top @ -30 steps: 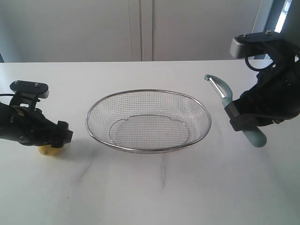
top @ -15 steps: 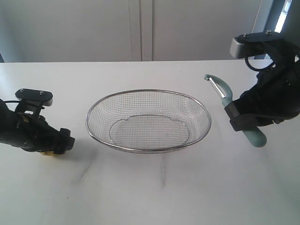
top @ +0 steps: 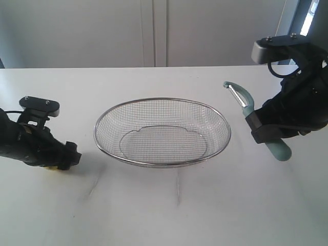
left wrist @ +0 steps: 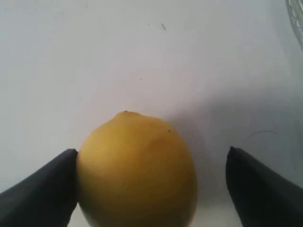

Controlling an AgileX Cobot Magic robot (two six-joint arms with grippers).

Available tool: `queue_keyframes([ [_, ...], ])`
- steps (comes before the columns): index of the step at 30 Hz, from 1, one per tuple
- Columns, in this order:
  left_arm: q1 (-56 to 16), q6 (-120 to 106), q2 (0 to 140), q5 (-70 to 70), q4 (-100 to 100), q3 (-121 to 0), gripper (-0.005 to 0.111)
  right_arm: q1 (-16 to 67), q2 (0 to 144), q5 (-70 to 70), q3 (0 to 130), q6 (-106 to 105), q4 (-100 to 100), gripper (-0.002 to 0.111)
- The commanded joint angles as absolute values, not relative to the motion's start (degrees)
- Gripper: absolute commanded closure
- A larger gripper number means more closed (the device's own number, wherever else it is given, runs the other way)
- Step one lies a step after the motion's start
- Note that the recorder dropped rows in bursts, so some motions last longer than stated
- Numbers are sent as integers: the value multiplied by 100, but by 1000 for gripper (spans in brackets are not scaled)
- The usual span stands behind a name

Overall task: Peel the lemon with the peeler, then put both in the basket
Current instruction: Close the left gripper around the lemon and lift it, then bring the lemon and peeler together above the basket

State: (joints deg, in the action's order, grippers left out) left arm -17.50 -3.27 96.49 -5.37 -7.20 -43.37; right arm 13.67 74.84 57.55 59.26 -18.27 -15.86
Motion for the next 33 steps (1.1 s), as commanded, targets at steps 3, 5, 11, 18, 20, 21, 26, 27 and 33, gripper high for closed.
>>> queue_keyframes([
  [3,-1778,-377,9672,-387,-721,-4344,51,1298,7483,5713,5938,-1880,-1593,108],
  [5,-1778,-367,9659,-269,-721,-4344,64,1298,7483,5713,5938,-1880,-1593,108],
  [11,-1778,-367,9453,123,-721,-4344,97,1298,7483,5713,5938,-1880,-1593,108],
  [18,-1778,-280,8649,760,-721,-4344,107,1298,7483,5713,5938,-1880,-1593,108],
  [20,-1778,-280,8296,895,-721,-4344,107,1298,7483,5713,5938,-1880,-1593,108],
  [21,-1778,-280,8108,992,-721,-4344,107,1298,7483,5713,5938,-1880,-1593,108],
  [26,-1790,-446,7115,1828,-721,-4344,107,1298,7483,5713,5938,-1880,-1593,108],
  [27,-1790,-522,6912,1981,-721,-4344,107,1298,7483,5713,5938,-1880,-1593,108],
  [33,-1801,-928,5974,2391,-910,-4344,107,1298,7483,5713,5938,-1880,-1593,108],
])
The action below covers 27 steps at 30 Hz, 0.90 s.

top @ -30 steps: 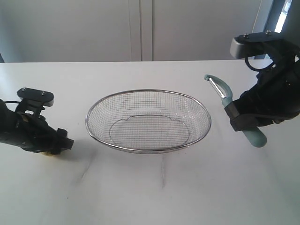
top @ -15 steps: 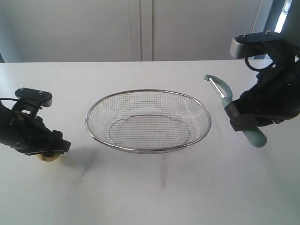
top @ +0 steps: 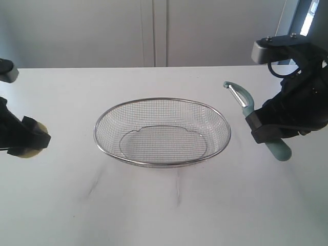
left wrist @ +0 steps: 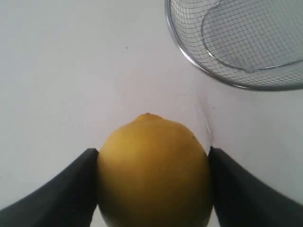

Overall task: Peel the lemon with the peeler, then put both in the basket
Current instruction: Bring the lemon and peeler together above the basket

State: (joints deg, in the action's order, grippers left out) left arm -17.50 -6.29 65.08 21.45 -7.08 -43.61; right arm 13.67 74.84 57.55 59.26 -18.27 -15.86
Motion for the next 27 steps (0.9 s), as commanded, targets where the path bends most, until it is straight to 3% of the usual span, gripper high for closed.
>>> queue_keyframes([
  [1,-1801,-929,5864,2340,-1037,-4344,107,1298,7483,5713,5938,-1880,-1593,108],
  [10,-2086,-1884,5726,1464,-1523,-4344,107,1298,7483,5700,5938,-1880,-1592,108],
  [27,-3433,-3389,6413,663,-1495,-4344,107,1352,7682,4481,5893,-1787,-2118,108],
])
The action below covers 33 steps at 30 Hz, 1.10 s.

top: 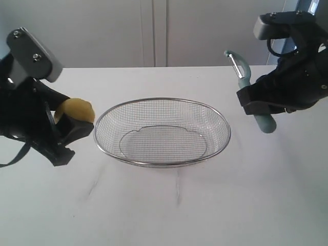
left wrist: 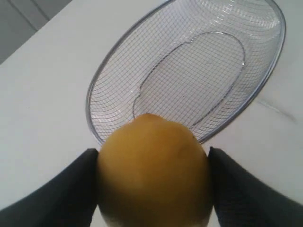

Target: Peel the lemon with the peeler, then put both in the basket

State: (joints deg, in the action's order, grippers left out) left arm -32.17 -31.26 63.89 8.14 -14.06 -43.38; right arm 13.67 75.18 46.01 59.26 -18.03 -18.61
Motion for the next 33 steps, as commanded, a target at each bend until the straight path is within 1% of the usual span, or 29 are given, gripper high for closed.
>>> queue_keyframes([
  [1,-3510,-3504,6410,618,-1495,-4344,107,1385,7765,4471,5848,-1787,-2193,108],
  [4,-3608,-3761,6410,567,-1495,-4344,107,1502,8098,4471,5733,-2032,-2665,108],
  [14,-3608,-3819,6410,567,-1495,-4344,107,2072,9361,4995,5710,-4221,-5301,108],
  [20,-3608,-3708,6410,555,-1506,-4344,107,2398,10002,5595,5710,-5133,-6351,108],
  [25,-3608,-3369,6410,422,-1561,-4344,107,2555,10372,6043,5710,-5437,-7155,108],
  [33,-3608,-3111,6410,388,-1647,-4344,107,2579,10760,6996,5720,-5987,-8235,108],
])
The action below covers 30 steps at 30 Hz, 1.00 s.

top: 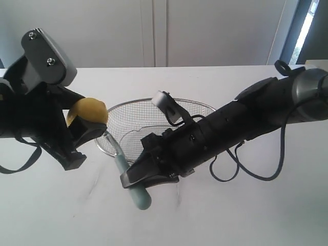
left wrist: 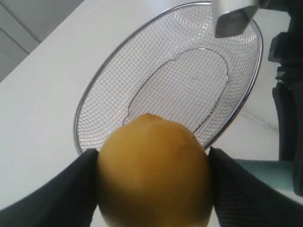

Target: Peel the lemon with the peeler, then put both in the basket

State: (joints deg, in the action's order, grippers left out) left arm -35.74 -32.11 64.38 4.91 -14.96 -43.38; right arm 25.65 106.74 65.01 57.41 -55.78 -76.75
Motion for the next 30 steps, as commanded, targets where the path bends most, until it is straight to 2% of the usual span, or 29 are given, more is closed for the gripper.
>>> queue_keyframes([
  [1,-3608,-3111,6410,388,-1647,-4344,107,2579,10760,6996,5720,-6034,-8276,108],
  [18,-3608,-2872,6704,217,-1647,-4344,107,2560,10760,6996,5720,-6025,-8281,108],
  [30,-3608,-2833,6704,253,-1647,-4344,107,2089,10760,6996,5720,-6001,-8535,108],
])
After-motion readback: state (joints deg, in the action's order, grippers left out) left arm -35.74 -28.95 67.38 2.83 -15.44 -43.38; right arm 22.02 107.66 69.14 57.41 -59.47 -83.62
